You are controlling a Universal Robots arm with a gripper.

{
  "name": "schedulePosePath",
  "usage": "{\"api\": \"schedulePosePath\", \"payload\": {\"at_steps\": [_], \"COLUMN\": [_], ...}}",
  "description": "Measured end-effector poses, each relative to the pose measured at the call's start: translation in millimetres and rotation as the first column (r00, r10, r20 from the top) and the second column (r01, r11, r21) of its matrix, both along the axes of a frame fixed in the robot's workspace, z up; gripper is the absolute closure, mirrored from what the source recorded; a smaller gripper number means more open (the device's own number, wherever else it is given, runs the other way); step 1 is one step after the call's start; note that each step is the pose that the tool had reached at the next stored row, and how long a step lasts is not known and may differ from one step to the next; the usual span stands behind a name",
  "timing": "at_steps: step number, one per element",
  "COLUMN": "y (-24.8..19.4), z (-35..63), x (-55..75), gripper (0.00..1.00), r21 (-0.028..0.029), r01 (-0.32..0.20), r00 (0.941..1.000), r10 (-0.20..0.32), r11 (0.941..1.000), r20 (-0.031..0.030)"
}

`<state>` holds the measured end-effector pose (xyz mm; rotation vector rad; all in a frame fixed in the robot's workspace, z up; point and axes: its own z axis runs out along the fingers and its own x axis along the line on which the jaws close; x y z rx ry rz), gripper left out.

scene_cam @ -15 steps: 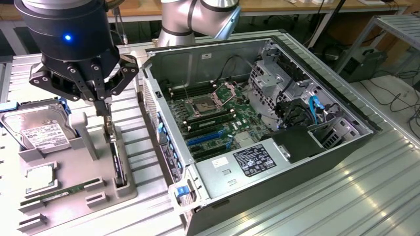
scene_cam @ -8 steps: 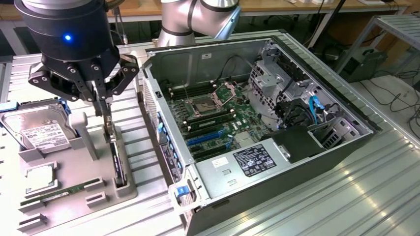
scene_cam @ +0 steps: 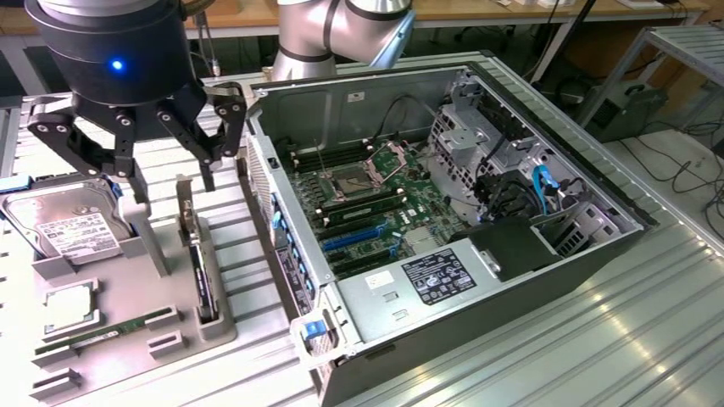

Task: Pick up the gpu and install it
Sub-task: 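Pick up the gpu and move the gpu toward the slot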

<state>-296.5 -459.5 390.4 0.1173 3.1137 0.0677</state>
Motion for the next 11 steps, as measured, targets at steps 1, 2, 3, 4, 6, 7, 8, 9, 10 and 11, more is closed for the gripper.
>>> {"api": "schedulePosePath", "payload": {"at_steps": [1,2,3,4,6,7,8,9,10,11], "y": [0.0,0.2,1.0,2.9,4.6,5.0,5.6,6.1,6.8,7.6], "z": [0.0,-0.2,-0.7,-1.3,-2.2,-2.6,-3.0,-3.2,-3.5,-3.9], "x": [0.0,0.1,0.3,0.4,0.5,0.5,0.5,0.5,0.5,0.5], "gripper": [0.40,0.34,0.34,0.34,0.34,0.34,0.34,0.34,0.34,0.34], "r21": [-0.0001,-0.0004,-0.0026,-0.0062,-0.0171,-0.0243,-0.0368,-0.0524,-0.0639,-0.0717], "r01": [-0.001,-0.003,-0.010,-0.021,-0.027,-0.028,-0.029,-0.032,-0.035,-0.039], "r00": [1.0000,1.0000,1.0000,0.9998,0.9996,0.9996,0.9996,0.9995,0.9994,0.9993], "r10": [0.001,0.003,0.010,0.021,0.027,0.028,0.029,0.032,0.035,0.039], "r11": [1.0000,1.0000,0.9999,0.9998,0.9995,0.9993,0.9989,0.9981,0.9973,0.9967], "r20": [0.0000,-0.0001,-0.0004,-0.0003,-0.0005,-0.0007,-0.0012,-0.0017,-0.0019,-0.0023]}}
